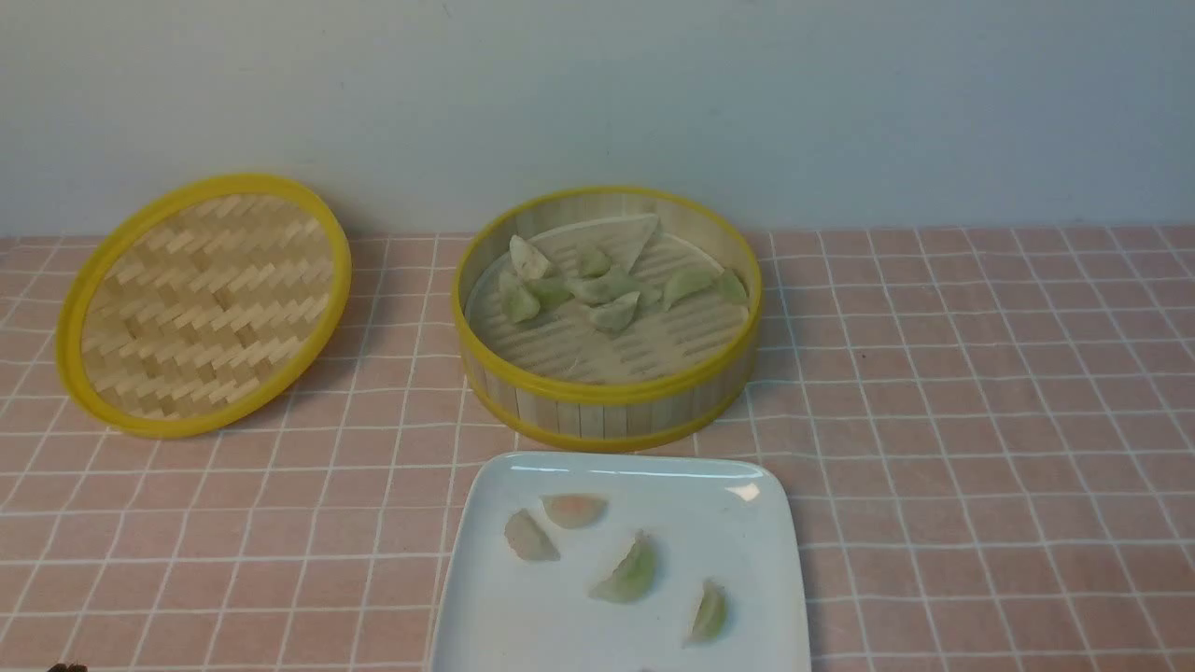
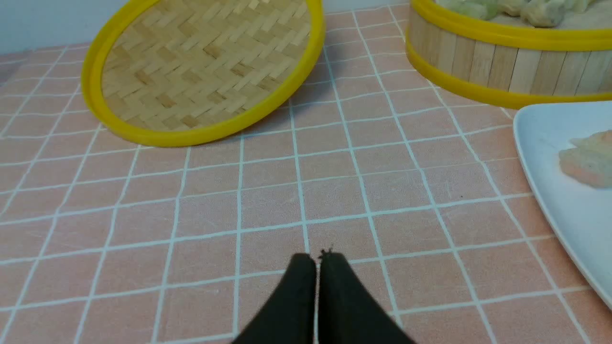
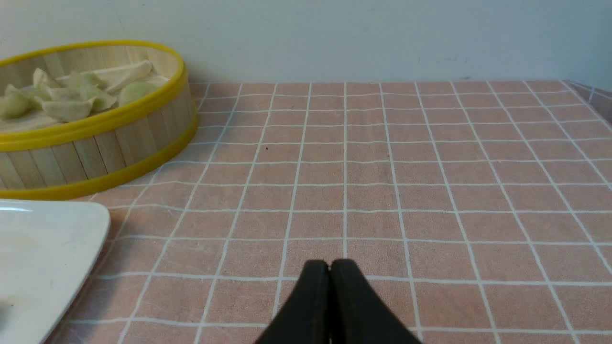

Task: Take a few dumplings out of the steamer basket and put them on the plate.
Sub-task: Use the left arm to grab a dumpling from the steamer

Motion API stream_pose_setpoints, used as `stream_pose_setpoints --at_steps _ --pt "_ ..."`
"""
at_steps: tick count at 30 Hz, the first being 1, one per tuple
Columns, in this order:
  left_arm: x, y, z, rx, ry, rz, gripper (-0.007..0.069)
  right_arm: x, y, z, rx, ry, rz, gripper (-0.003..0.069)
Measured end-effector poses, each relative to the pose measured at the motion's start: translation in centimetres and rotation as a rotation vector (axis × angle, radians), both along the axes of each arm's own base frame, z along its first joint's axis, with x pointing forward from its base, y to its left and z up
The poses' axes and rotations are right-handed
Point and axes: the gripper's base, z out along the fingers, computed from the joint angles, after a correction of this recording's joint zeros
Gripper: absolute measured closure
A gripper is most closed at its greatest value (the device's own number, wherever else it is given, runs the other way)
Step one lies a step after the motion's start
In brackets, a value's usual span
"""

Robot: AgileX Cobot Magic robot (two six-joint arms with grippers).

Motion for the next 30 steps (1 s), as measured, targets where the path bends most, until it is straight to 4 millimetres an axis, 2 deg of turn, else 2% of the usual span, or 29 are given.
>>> stream_pose_setpoints --at_steps 21,23,28,30 --pt "0.0 0.0 0.1 -0.004 -0.006 -0.001 0.0631 0.0 0.0 0.0 0.0 0.0 0.0 0.0673" --pt "0.1 -0.2 0.4 -0.108 -0.044 0.007 0.0631 0.0 0.0 0.0 0.0 0.0 0.0 0.0673" --pt "0.4 -0.5 2.0 -0.505 -0.172 0.051 0.0631 0.0 0.0 0.0 0.0 0.0 0.0 0.0673" --pt "0.4 -0.1 3.0 -0.699 -0.274 0.091 0.0631 0.0 0.0 0.0 0.0 0.0 0.0 0.0673"
